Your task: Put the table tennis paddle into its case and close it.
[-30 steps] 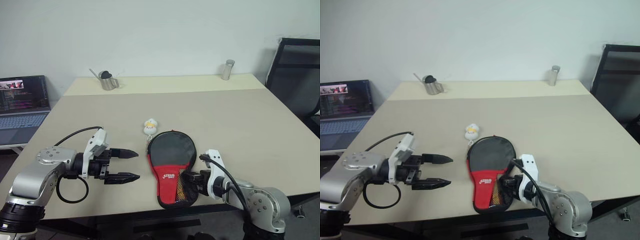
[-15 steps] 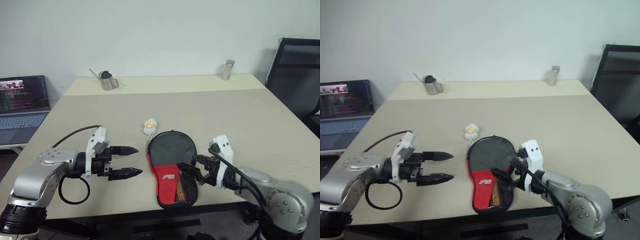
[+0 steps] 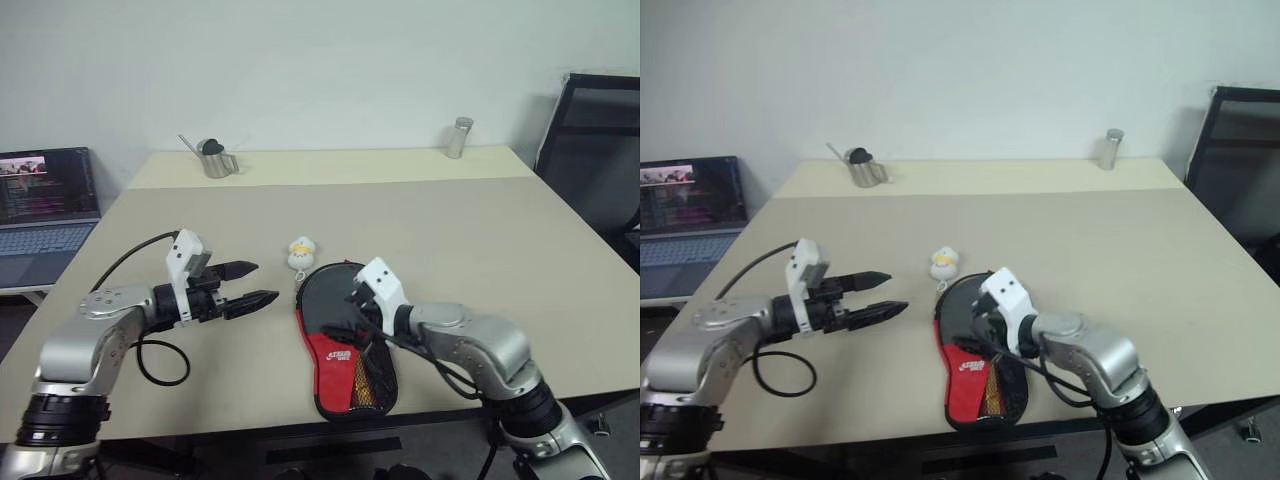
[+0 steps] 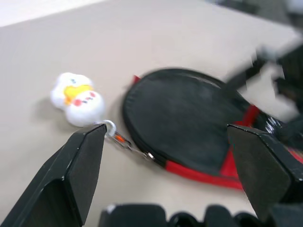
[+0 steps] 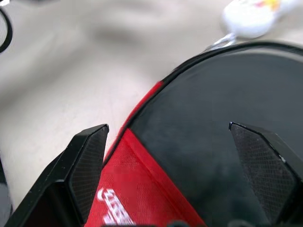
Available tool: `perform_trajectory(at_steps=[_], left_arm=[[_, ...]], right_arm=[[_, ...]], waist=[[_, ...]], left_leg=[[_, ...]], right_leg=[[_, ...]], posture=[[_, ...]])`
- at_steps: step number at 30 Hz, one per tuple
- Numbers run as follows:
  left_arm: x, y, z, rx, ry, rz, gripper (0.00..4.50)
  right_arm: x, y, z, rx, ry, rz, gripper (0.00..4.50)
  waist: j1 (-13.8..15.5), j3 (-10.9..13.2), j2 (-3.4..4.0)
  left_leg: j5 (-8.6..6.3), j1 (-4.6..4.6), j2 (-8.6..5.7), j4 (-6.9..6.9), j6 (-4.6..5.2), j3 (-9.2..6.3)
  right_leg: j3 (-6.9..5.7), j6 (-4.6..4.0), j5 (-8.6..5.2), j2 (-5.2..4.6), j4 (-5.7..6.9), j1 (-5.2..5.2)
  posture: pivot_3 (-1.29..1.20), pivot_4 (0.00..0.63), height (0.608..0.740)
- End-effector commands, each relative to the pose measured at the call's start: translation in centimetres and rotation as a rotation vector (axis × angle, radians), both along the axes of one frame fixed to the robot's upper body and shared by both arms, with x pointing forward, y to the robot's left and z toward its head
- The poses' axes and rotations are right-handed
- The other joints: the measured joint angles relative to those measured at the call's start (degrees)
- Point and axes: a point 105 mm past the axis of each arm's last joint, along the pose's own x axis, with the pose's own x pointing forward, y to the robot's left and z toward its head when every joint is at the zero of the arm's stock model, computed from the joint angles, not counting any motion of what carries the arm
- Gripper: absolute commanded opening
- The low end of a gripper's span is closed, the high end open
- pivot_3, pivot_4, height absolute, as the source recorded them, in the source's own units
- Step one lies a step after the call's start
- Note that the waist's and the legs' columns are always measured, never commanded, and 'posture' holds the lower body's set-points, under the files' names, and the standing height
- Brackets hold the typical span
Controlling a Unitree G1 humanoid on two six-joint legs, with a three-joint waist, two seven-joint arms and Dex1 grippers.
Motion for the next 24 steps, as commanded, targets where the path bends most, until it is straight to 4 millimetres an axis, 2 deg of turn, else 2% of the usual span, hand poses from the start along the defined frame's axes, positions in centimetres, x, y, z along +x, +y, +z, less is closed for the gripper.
perform_trajectory(at_steps=[1,6,13,18,24], left_arm=[[1.6,0.5,0.5,0.043,-0.062,0.076,4.45],[5.9,-0.2,-0.1,0.086,-0.076,0.194,4.45],[10.7,-3.7,0.3,0.091,-0.059,0.203,4.45],[12.3,-5.7,-0.4,0.122,0.012,0.163,4.45],[13.0,-5.8,-2.4,0.195,0.078,0.208,4.45]], right_arm=[[0.3,0.4,1.6,0.035,-0.081,0.010,4.50],[0.8,0.1,1.5,0.046,-0.083,-0.024,4.50],[0.8,0.1,1.1,0.045,-0.080,-0.033,4.50],[0.7,0.2,1.0,0.050,-0.079,-0.047,4.50],[0.7,0.3,1.1,0.056,-0.082,-0.058,4.50]], waist=[[0.1,0.0,-0.03],[1.0,-0.1,-0.12],[1.4,-0.1,-0.17],[1.3,-0.1,-0.17],[1.1,-0.1,-0.18]], left_leg=[[0.00,0.00,0.00,0.02,0.00,0.00],[0.01,0.03,0.01,0.14,0.00,-0.04],[0.01,-0.05,0.02,0.26,0.00,0.02],[0.00,-0.11,0.03,0.34,0.01,0.04],[0.00,-0.12,0.16,0.38,0.01,0.02]], right_leg=[[0.00,0.01,0.01,0.00,0.00,0.00],[-0.02,0.00,0.07,0.12,0.07,0.06],[0.03,0.03,0.15,0.29,0.04,0.04],[0.00,0.04,0.16,0.34,0.05,0.01],[-0.01,0.02,0.18,0.49,0.07,-0.01]], posture=[[0.00,0.150,0.740],[0.00,0.150,0.740],[0.00,0.150,0.740],[0.00,0.150,0.740],[0.00,0.150,0.740]])
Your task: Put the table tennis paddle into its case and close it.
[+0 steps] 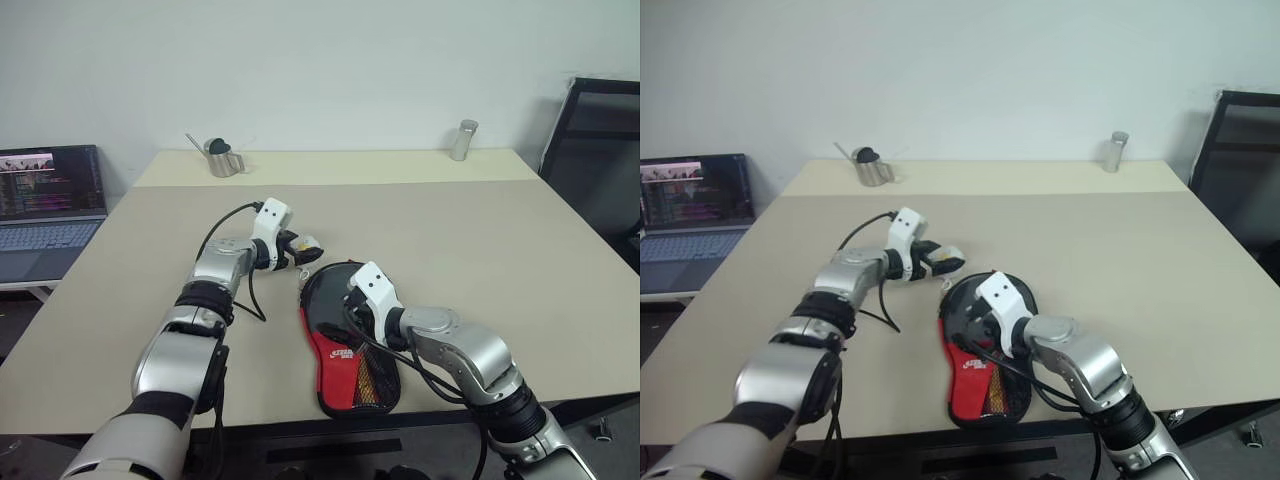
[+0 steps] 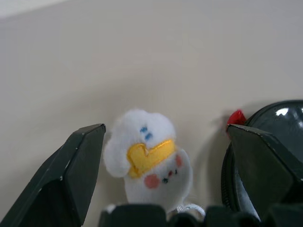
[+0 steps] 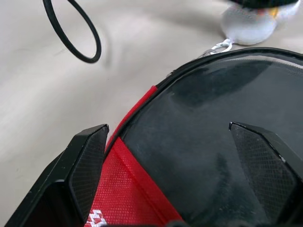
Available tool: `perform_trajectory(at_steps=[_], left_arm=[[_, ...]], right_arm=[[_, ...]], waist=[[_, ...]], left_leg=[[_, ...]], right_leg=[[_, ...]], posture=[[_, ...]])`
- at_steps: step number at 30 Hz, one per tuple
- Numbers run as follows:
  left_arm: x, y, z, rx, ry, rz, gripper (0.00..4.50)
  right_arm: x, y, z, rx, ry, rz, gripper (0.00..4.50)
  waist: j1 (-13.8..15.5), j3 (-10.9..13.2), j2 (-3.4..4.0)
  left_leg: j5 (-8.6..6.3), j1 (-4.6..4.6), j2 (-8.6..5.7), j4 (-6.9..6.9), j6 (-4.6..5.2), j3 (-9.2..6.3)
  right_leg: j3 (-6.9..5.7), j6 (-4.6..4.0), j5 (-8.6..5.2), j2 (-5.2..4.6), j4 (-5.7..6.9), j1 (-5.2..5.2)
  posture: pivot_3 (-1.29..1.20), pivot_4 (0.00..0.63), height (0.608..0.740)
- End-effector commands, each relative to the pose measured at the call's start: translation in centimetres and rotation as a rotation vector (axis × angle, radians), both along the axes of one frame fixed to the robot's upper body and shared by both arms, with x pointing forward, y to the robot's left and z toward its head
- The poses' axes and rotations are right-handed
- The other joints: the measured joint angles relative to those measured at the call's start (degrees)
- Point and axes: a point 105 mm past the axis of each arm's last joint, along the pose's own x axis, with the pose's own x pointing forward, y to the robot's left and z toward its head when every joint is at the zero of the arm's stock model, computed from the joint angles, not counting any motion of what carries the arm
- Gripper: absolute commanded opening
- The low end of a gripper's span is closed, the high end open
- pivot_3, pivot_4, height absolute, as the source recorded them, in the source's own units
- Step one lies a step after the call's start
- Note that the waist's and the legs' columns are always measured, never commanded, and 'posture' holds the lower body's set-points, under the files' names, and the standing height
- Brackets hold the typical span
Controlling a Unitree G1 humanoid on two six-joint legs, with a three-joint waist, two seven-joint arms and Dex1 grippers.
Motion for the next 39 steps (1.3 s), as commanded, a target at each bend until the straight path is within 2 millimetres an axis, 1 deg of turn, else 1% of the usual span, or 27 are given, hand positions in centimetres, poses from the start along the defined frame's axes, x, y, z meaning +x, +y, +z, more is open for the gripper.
perform_trajectory(at_steps=[1,3,9,13,16,20,23,24,26,27,31,33,36,39], left_arm=[[0.6,0.2,0.4,0.040,-0.028,0.034,4.45],[0.7,0.1,0.1,0.038,-0.019,0.056,4.45],[0.6,-0.9,-1.1,0.043,0.008,0.049,4.45],[0.5,-1.6,-1.6,0.040,0.014,0.044,4.45],[0.5,-1.8,-1.7,0.039,0.012,0.043,3.89],[0.5,-1.7,-2.0,0.037,0.012,0.050,2.41],[0.5,-1.3,-2.0,0.038,0.008,0.067,1.43],[0.6,-1.1,-2.0,0.038,0.006,0.074,1.01],[0.6,-0.7,-2.0,0.031,0.003,0.089,0.44],[0.6,-0.6,-2.0,0.024,0.001,0.096,0.26],[0.6,-0.1,-1.9,0.001,-0.002,0.106,0.20],[0.6,0.1,-1.7,-0.005,-0.009,0.102,0.20],[0.6,0.1,-1.1,0.004,-0.029,0.083,0.20],[0.7,-0.4,-0.4,0.052,-0.060,0.044,0.20]], right_arm=[[0.0,-0.1,1.3,0.032,-0.052,-0.012,4.50],[0.1,-0.1,1.3,0.032,-0.052,-0.018,4.50],[0.1,-0.2,1.3,0.034,-0.053,-0.028,4.50],[0.1,-0.2,1.3,0.037,-0.049,-0.038,4.50],[0.2,-0.2,1.4,0.042,-0.044,-0.049,4.50],[0.9,-0.5,1.6,0.042,-0.064,-0.086,4.50],[1.4,-0.6,1.5,0.038,-0.070,-0.099,4.50],[1.6,-0.7,1.4,0.033,-0.073,-0.101,4.50],[2.1,-0.7,1.2,0.024,-0.078,-0.107,4.50],[2.3,-0.7,1.0,0.020,-0.079,-0.111,4.50],[3.6,-1.0,-0.1,-0.007,-0.070,-0.134,4.50],[4.0,-1.4,-1.2,-0.038,-0.046,-0.143,4.50],[4.1,-1.9,-2.3,-0.075,-0.031,-0.147,4.50],[3.9,-2.1,-2.9,-0.089,-0.021,-0.146,4.50]], waist=[[0.0,0.0,0.00],[0.0,0.0,0.00],[0.2,0.0,0.00],[0.2,0.0,-0.01],[0.3,0.0,-0.01],[0.2,0.0,-0.01],[0.2,0.0,-0.01],[0.2,0.0,-0.01],[0.2,0.0,-0.01],[0.2,0.0,-0.01],[0.2,0.0,-0.02],[0.2,0.0,-0.02],[0.1,0.0,-0.02],[0.2,0.0,-0.03]], left_leg=[[0.00,0.00,0.01,0.01,0.00,-0.01],[0.00,-0.01,0.03,0.05,0.00,-0.01],[-0.01,-0.15,0.02,0.27,0.00,-0.09],[-0.01,-0.16,0.02,0.32,0.00,-0.09],[-0.01,-0.16,0.01,0.34,0.00,-0.10],[-0.01,-0.16,0.02,0.34,0.00,-0.09],[-0.01,-0.16,0.02,0.35,0.00,-0.10],[-0.01,-0.16,0.02,0.35,0.00,-0.10],[-0.01,-0.16,0.02,0.37,0.00,-0.09],[-0.01,-0.16,0.02,0.37,0.00,-0.09],[-0.01,-0.16,0.02,0.38,0.00,-0.08],[-0.01,-0.15,0.02,0.38,0.00,-0.07],[-0.01,-0.15,0.02,0.38,0.00,-0.06],[0.00,-0.14,0.02,0.40,0.00,-0.07]], right_leg=[[0.00,-0.01,0.00,0.01,0.01,0.00],[0.01,-0.02,0.01,0.02,0.02,0.00],[-0.04,-0.02,0.07,0.01,0.02,0.00],[-0.03,0.00,0.11,0.01,0.03,0.01],[-0.04,-0.01,0.12,0.01,0.03,0.01],[-0.02,-0.01,0.12,0.01,0.04,0.01],[-0.03,-0.01,0.12,0.01,0.06,0.01],[-0.04,-0.01,0.12,0.01,0.07,0.01],[-0.03,-0.01,0.12,0.01,0.07,0.01],[-0.03,-0.01,0.13,0.01,0.07,0.01],[-0.03,-0.02,0.13,0.01,0.09,0.01],[-0.02,-0.02,0.13,0.02,0.10,0.00],[-0.02,-0.02,0.14,0.02,0.11,0.00],[-0.02,-0.02,0.14,0.02,0.14,0.01]], posture=[[0.00,0.150,0.740],[0.00,0.150,0.740],[0.00,0.150,0.740],[0.00,0.150,0.740],[0.00,0.150,0.740],[0.00,0.150,0.740],[0.00,0.150,0.740],[0.00,0.150,0.740],[0.00,0.150,0.740],[0.00,0.150,0.740],[0.00,0.150,0.740],[0.00,0.150,0.740],[0.00,0.150,0.740],[0.00,0.150,0.740]])
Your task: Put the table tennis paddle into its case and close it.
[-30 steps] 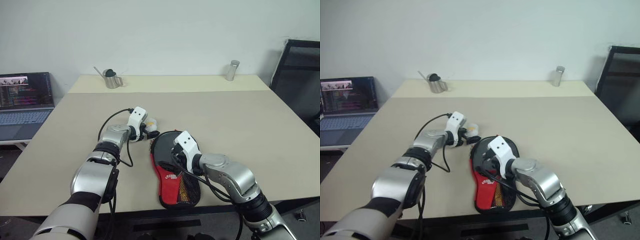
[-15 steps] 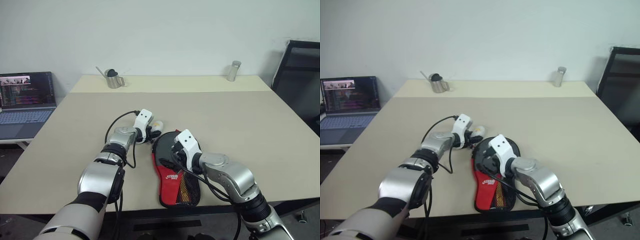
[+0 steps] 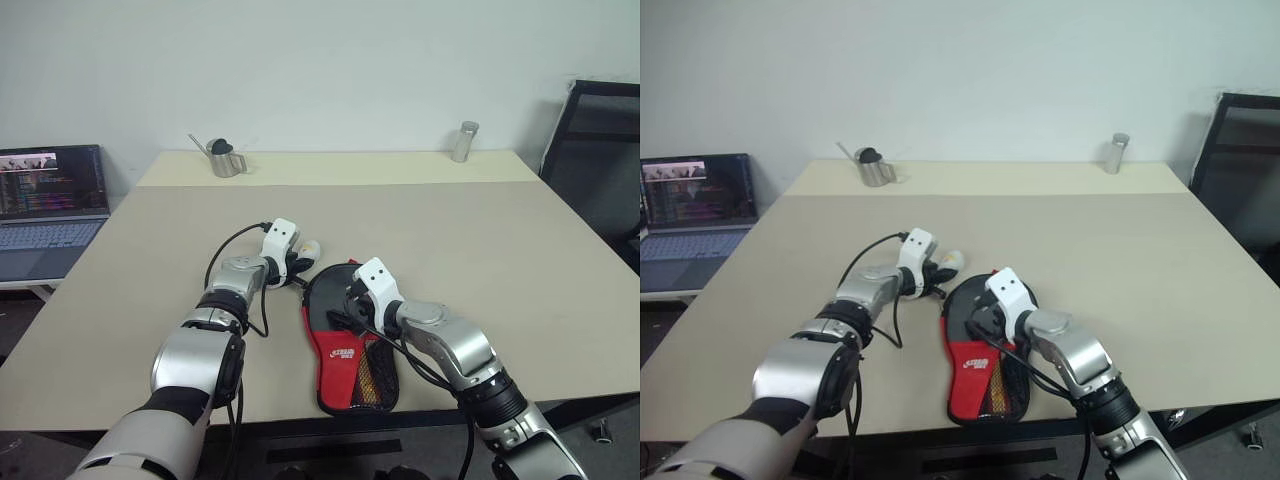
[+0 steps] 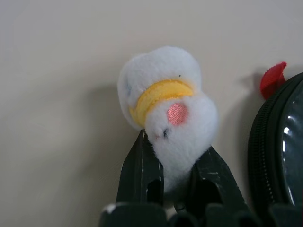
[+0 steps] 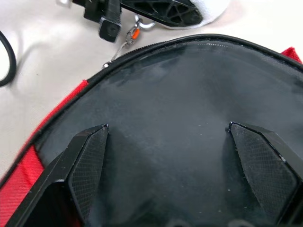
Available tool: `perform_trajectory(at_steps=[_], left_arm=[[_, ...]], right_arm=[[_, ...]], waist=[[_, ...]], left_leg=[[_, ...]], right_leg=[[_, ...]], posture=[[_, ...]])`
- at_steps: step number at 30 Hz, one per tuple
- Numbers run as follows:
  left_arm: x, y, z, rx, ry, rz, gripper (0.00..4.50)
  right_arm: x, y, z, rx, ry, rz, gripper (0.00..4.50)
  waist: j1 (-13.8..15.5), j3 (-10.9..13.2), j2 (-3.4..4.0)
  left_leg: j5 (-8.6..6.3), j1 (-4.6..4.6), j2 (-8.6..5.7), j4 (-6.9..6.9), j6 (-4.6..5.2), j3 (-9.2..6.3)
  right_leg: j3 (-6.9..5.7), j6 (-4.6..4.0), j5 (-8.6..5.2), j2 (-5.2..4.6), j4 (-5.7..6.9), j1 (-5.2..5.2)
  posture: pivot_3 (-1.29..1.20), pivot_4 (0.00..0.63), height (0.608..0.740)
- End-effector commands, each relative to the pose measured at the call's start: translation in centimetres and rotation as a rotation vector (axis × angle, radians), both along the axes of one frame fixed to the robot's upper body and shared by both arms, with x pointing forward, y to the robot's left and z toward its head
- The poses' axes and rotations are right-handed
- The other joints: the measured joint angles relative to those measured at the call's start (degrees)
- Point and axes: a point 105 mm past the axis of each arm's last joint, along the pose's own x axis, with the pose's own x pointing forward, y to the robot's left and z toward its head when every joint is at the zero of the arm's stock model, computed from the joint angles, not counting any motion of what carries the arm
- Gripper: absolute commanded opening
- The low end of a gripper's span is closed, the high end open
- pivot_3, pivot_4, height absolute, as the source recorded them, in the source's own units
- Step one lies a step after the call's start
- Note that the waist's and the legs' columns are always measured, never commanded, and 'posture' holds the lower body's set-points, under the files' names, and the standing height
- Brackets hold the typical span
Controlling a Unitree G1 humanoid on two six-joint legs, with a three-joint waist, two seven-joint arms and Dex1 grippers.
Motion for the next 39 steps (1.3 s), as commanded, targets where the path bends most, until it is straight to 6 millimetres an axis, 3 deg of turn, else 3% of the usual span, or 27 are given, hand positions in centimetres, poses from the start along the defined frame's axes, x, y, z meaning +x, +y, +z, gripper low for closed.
perform_trajectory(at_steps=[1,11,22,33,39], left_arm=[[0.6,-0.6,2.7,0.069,-0.107,-0.059,0.20],[1.3,-5.5,5.5,0.266,-0.291,-0.179,0.20],[1.5,-8.5,6.7,0.451,-0.449,-0.221,0.20],[0.2,-15.0,10.0,0.548,-0.691,-0.368,0.20],[-0.8,-17.2,10.2,0.602,-0.769,-0.447,0.20]], right_arm=[[-0.2,-0.5,-0.9,-0.022,0.020,-0.007,4.50],[-0.9,-0.8,-2.9,-0.043,0.080,-0.031,4.50],[-1.6,-0.7,-4.6,-0.057,0.128,-0.042,4.50],[-2.1,-0.1,-5.1,-0.049,0.148,-0.038,4.50],[-2.2,0.2,-5.1,-0.045,0.152,-0.032,4.50]], waist=[[0.0,0.0,-0.01],[0.1,-0.1,-0.15],[0.1,-0.3,-0.20],[0.2,-0.3,-0.28],[0.4,-0.3,-0.28]], left_leg=[[0.00,0.00,0.00,0.01,0.00,0.00],[0.00,0.02,-0.02,0.05,0.00,0.01],[0.00,0.22,-0.01,0.06,0.00,0.12],[0.00,0.24,-0.01,0.07,0.00,0.14],[0.00,0.24,-0.04,0.07,0.00,0.15]], right_leg=[[0.00,0.00,0.00,0.00,0.02,0.00],[0.01,0.00,0.00,-0.01,0.07,0.02],[0.03,0.01,-0.01,-0.01,0.30,0.06],[0.04,0.01,-0.01,-0.02,0.32,0.06],[0.04,0.02,-0.02,-0.04,0.31,0.06]], posture=[[0.00,0.150,0.740],[0.00,0.150,0.740],[0.00,0.150,0.740],[0.00,0.150,0.740],[0.00,0.150,0.740]])
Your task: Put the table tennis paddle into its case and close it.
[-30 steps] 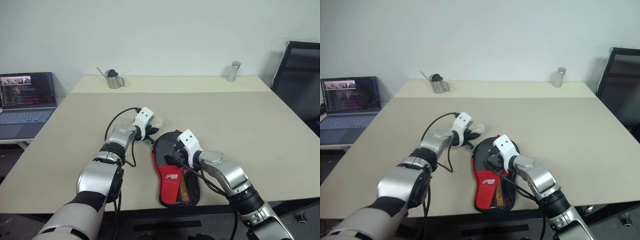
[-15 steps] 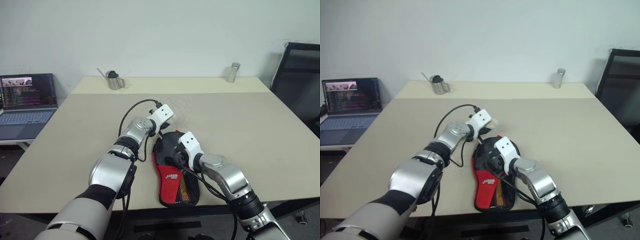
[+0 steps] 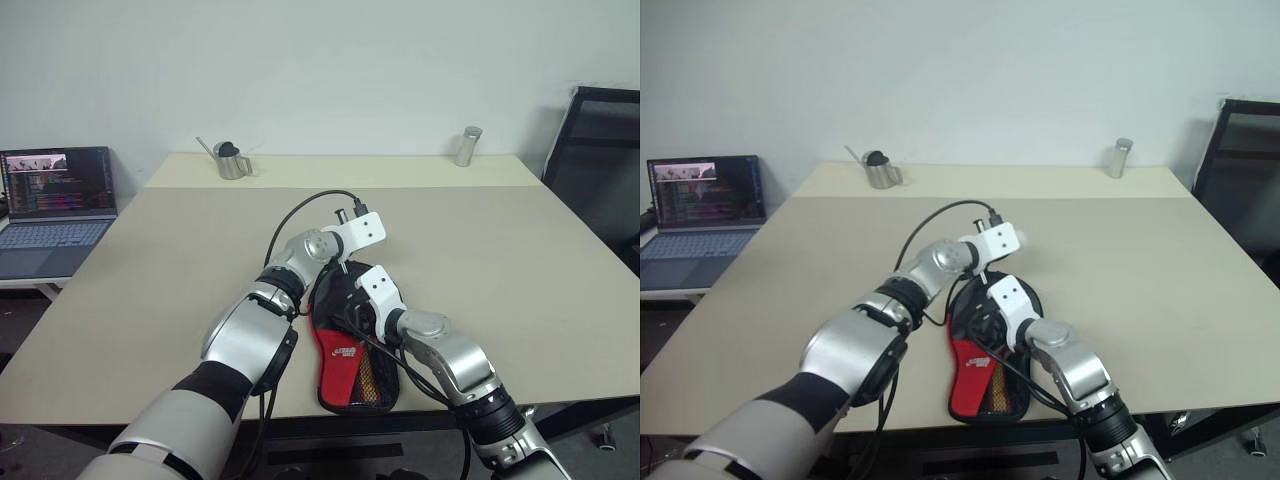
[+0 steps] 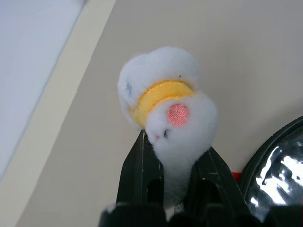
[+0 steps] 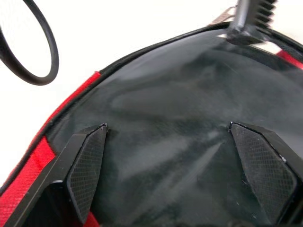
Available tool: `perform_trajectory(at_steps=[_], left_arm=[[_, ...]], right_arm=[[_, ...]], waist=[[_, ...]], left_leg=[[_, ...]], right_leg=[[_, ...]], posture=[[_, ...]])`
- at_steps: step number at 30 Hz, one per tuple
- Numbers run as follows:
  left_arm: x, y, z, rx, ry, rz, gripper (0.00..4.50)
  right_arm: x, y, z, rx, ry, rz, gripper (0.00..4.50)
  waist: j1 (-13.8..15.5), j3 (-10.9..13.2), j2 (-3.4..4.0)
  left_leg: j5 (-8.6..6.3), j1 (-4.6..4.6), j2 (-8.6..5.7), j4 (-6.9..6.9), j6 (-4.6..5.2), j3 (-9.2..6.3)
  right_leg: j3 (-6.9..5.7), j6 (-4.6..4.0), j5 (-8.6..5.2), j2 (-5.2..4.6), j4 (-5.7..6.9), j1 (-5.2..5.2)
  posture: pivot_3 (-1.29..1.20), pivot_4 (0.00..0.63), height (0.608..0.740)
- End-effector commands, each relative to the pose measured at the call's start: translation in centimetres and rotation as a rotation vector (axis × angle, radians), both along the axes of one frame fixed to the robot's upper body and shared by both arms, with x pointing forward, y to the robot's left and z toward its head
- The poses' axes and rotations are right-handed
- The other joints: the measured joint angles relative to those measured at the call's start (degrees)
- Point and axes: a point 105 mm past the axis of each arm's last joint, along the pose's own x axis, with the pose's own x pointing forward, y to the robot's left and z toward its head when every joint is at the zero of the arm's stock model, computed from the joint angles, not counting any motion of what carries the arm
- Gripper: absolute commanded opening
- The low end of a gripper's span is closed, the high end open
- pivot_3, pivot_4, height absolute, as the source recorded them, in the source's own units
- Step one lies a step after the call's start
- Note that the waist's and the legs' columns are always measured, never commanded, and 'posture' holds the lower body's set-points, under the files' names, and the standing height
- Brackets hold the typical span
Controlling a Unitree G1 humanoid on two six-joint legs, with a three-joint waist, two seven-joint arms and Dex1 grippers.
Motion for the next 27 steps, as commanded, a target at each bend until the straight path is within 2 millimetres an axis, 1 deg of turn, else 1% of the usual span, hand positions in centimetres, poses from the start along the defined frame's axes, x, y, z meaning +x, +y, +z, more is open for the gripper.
perform_trajectory(at_steps=[1,5,7,9,14,17,20,24,27], left_arm=[[-1.2,-4.7,5.6,-0.009,-0.210,-0.163,0.20],[-1.6,-5.5,5.6,0.038,-0.254,-0.200,0.20],[-1.6,-5.5,5.5,0.065,-0.278,-0.201,0.20],[-1.3,-5.1,5.2,0.086,-0.288,-0.183,0.20],[-0.4,-3.2,4.4,0.125,-0.289,-0.105,0.20],[-0.4,-3.1,3.9,0.122,-0.264,-0.112,0.20],[-0.8,-3.2,3.0,0.074,-0.179,-0.132,0.20],[-1.2,-3.1,1.2,0.089,-0.101,-0.151,0.20],[-1.4,-3.2,0.5,0.102,-0.082,-0.162,0.20]], right_arm=[[-1.4,0.0,-3.8,-0.057,0.146,0.010,4.50],[-1.5,0.2,-3.8,-0.055,0.149,0.015,4.50],[-1.6,0.4,-3.8,-0.054,0.150,0.018,4.50],[-1.7,0.5,-3.8,-0.053,0.151,0.021,4.50],[-1.7,0.6,-3.8,-0.052,0.152,0.022,4.50],[-1.6,0.5,-3.7,-0.054,0.148,0.018,4.50],[-1.5,0.1,-3.4,-0.053,0.140,0.012,4.50],[-1.6,0.1,-2.1,-0.036,0.116,0.018,4.50],[-1.7,0.2,-1.3,-0.028,0.096,0.021,4.50]], waist=[[0.1,0.0,0.00],[0.3,0.0,0.00],[0.3,0.0,0.00],[0.3,0.0,0.00],[0.3,0.0,0.00],[0.2,0.0,0.00],[0.2,0.0,0.00],[0.2,0.0,0.00],[0.2,0.0,0.00]], left_leg=[[0.00,0.00,0.00,0.00,0.00,0.00],[0.00,-0.01,0.00,0.00,0.00,-0.01],[0.00,-0.01,0.00,0.00,0.00,0.00],[0.00,-0.01,0.00,-0.01,0.00,0.00],[0.00,0.00,0.01,-0.01,0.00,0.00],[0.00,0.00,0.01,-0.01,0.00,0.00],[0.00,0.00,0.01,-0.01,0.00,0.00],[0.00,-0.01,0.01,-0.02,0.00,0.01],[0.00,0.00,0.01,-0.02,0.00,0.02]], right_leg=[[0.00,0.00,0.00,0.00,0.00,0.00],[0.00,0.00,0.00,0.00,-0.01,0.00],[0.00,0.00,0.00,-0.01,-0.01,0.00],[0.00,0.00,0.00,-0.01,-0.01,-0.01],[0.00,0.00,0.00,0.00,-0.01,-0.01],[0.00,0.00,0.00,0.00,-0.01,-0.01],[-0.01,0.00,0.00,0.00,-0.01,-0.01],[-0.01,0.00,-0.01,0.00,-0.02,-0.01],[0.00,-0.01,-0.01,0.00,-0.02,-0.01]], posture=[[0.00,0.150,0.740],[0.00,0.150,0.740],[0.00,0.150,0.740],[0.00,0.150,0.740],[0.00,0.150,0.740],[0.00,0.150,0.740],[0.00,0.150,0.740],[0.00,0.150,0.740],[0.00,0.150,0.740]])
